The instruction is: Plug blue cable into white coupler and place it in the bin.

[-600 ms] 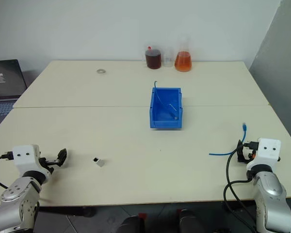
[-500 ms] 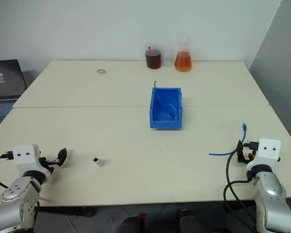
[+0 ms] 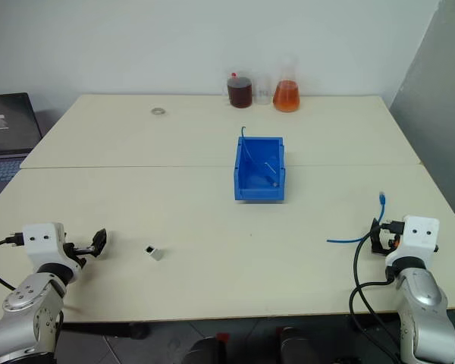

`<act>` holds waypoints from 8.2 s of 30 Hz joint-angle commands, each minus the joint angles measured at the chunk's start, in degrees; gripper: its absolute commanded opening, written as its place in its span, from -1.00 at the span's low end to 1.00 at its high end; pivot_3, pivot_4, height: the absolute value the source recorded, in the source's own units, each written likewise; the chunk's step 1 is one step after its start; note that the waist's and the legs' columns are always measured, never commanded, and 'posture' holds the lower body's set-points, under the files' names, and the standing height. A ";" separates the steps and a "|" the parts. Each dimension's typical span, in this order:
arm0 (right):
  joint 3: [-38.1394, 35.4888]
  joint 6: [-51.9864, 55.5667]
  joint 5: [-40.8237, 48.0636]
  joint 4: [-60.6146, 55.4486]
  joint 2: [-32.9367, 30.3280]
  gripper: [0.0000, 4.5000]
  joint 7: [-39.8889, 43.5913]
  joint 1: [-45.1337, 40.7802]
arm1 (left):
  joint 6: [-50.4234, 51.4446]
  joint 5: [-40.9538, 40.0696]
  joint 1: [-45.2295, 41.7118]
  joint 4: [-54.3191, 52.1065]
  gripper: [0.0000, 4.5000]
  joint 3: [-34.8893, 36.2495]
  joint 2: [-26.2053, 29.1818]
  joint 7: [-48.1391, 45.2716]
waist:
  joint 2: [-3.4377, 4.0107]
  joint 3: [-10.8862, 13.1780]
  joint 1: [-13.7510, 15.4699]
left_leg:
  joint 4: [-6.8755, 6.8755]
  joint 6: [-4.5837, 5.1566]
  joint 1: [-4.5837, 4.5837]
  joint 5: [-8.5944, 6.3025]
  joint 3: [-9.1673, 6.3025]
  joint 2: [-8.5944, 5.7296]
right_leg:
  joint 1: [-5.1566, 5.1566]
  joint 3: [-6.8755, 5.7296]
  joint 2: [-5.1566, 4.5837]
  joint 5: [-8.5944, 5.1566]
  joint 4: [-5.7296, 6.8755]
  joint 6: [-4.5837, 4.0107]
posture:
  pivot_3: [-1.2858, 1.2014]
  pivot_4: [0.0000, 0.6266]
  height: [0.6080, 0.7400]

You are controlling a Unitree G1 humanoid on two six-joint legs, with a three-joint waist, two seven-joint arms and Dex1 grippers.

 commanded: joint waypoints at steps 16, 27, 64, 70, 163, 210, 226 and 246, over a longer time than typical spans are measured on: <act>0.38 1.56 1.47 -4.51 -0.65 0.98 2.11 2.19 | 6.17 -7.09 7.62 -9.14 1.00 -3.39 4.48 -15.18 | -0.02 -0.01 -0.06 | 0.00 0.00 0.00 0.00 0.00 0.01 | 0.00 -0.01 0.00 0.01 0.01 -0.05 | 0.03 -0.52 1.00; 1.18 10.01 6.31 -12.69 -1.56 0.98 5.33 5.02 | 12.23 -12.82 15.49 -15.57 1.00 -3.00 13.72 -28.66 | -0.07 -0.06 -0.21 | -0.01 0.01 0.09 0.00 0.01 0.03 | 0.02 0.00 0.01 -0.05 0.04 -0.03 | 0.03 -0.52 1.00; -1.17 30.78 10.05 17.26 -14.24 0.98 7.67 -24.68 | 2.46 -9.71 -39.00 -6.42 1.00 -37.62 11.52 -53.01 | -0.21 0.03 0.17 | 0.04 0.04 -0.21 0.00 0.01 -0.14 | -0.07 -0.03 -0.01 0.14 -0.01 -0.34 | 0.03 -0.52 1.00; -2.03 32.51 8.92 24.02 -14.47 0.98 5.15 -28.39 | -1.61 -6.43 -38.52 -4.71 1.00 -40.21 10.26 -55.90 | -0.19 0.04 -0.32 | 0.04 0.05 -0.18 0.01 -0.01 -0.10 | -0.09 -0.03 0.01 0.14 0.07 -0.35 | 0.03 -0.52 1.00; 30.40 9.42 9.41 1.21 -24.99 0.98 60.14 -27.11 | 10.94 -12.35 -1.93 -34.82 1.00 -23.70 19.71 -37.23 | -0.45 0.40 1.22 | 0.81 0.13 -0.29 -0.06 -0.17 -0.03 | 0.09 -0.17 0.00 0.23 0.09 -0.12 | 0.03 -0.52 1.00; 20.60 21.42 22.27 -8.42 -25.50 1.00 43.12 -21.43 | -13.76 13.76 -25.10 -1.20 -0.56 -50.36 11.85 -56.91 | -0.45 0.42 1.06 | 0.81 0.15 -0.38 -0.06 -0.17 -0.04 | 0.02 -0.14 0.05 0.22 0.13 -0.13 | 0.03 -0.52 1.00; 16.40 26.63 29.12 -11.18 -24.91 1.00 41.26 -22.87 | 5.22 2.91 -29.45 -8.06 -0.90 -40.54 9.99 -54.33 | -0.49 0.45 1.03 | 0.84 0.15 -0.40 -0.06 -0.20 -0.04 | 0.01 -0.16 0.06 0.22 0.19 -0.13 | 0.03 -0.52 1.00; 5.55 35.04 72.58 0.30 -8.76 1.00 7.38 -36.16 | 47.32 -38.65 -42.38 -13.17 -0.90 -8.55 -6.73 -26.27 | -0.53 0.47 1.01 | 0.89 0.14 -0.39 -0.05 -0.25 -0.04 | 0.00 -0.19 0.02 0.23 0.38 -0.14 | 0.03 -0.52 1.00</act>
